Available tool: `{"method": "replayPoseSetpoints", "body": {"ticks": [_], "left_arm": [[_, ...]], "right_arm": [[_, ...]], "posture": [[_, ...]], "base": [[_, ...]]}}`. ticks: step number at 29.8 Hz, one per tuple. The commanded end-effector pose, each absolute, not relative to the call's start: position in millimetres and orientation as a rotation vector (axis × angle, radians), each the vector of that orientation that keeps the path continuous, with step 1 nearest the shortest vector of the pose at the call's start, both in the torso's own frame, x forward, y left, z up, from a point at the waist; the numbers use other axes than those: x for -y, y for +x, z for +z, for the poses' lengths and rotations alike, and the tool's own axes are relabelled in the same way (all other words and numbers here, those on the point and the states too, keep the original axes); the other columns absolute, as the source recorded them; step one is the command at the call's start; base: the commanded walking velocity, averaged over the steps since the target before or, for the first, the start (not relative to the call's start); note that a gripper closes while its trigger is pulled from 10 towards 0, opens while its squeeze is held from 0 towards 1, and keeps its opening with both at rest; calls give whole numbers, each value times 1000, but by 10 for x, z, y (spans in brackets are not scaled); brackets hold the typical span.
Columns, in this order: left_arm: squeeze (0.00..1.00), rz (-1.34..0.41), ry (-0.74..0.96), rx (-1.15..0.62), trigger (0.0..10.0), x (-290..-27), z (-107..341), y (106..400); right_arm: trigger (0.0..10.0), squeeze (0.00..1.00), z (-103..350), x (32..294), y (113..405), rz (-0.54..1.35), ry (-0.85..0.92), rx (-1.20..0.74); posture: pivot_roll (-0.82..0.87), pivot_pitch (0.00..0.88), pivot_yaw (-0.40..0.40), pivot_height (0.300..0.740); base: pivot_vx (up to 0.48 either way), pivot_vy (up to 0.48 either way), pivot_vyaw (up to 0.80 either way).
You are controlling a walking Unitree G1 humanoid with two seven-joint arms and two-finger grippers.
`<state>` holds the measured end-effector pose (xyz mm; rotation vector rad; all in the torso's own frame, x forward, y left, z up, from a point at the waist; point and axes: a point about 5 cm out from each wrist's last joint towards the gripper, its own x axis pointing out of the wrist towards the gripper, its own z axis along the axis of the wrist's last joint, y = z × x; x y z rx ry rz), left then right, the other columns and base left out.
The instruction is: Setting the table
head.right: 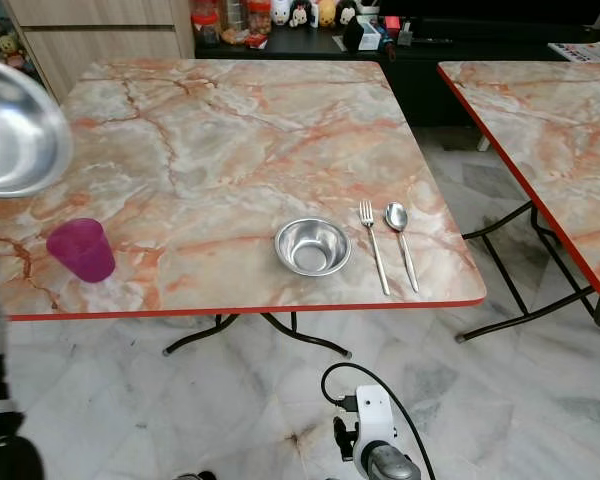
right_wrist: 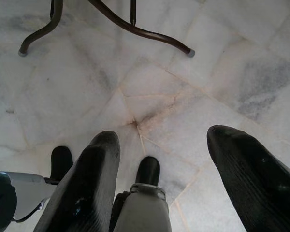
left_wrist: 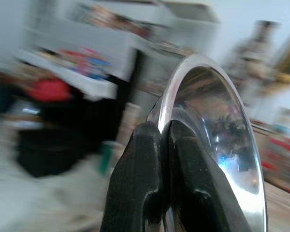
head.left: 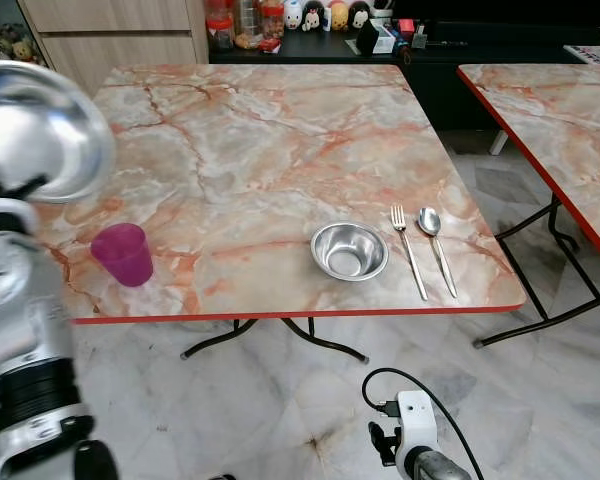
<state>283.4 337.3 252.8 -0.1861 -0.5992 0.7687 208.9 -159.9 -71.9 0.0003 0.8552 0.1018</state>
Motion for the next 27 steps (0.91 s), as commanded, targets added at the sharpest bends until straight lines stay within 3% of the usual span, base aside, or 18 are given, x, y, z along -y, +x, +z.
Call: {"method": "replayPoseSetpoints", "body": {"ticks": [1, 11, 13, 16, 19, 22, 27], "left_arm": [[0, 906, -149, 595, 10000, -3588, 2445, 2666], [0, 1223, 92, 440, 10000, -4078, 2121, 2275], [0, 1257, 274, 313, 10000, -4155, 1944, 2209], [0, 1239, 446, 112, 10000, -4217, 1650, 2177], [0, 1239, 450, 102, 10000, -4218, 1609, 2167], [0, 1195, 505, -94, 10000, -4180, 1226, 2158], [0, 1129, 525, -241, 10000, -4074, 880, 2142]], "right_arm": [[10000, 0, -729, 1611, 2069, 84, 16, -857], [10000, 0, -726, 1600, 2075, 89, 13, -856], [10000, 0, -730, 1590, 2070, 85, 19, -858], [10000, 0, -746, 1571, 2044, 87, 24, -866], [10000, 0, -749, 1567, 2039, 87, 24, -867], [10000, 0, -762, 1563, 2015, 82, 29, -872], [10000, 0, -768, 1573, 2003, 76, 30, -875]], "posture": [[149, 119, -50, 740], [146, 118, -44, 740], [145, 122, -35, 740], [143, 123, -28, 740], [143, 123, -28, 740], [134, 114, -18, 740], [122, 106, -11, 740]], "base": [[0, 0, 0], [0, 0, 0], [0, 0, 0], [0, 0, 0], [0, 0, 0], [0, 0, 0], [0, 0, 0]]}}
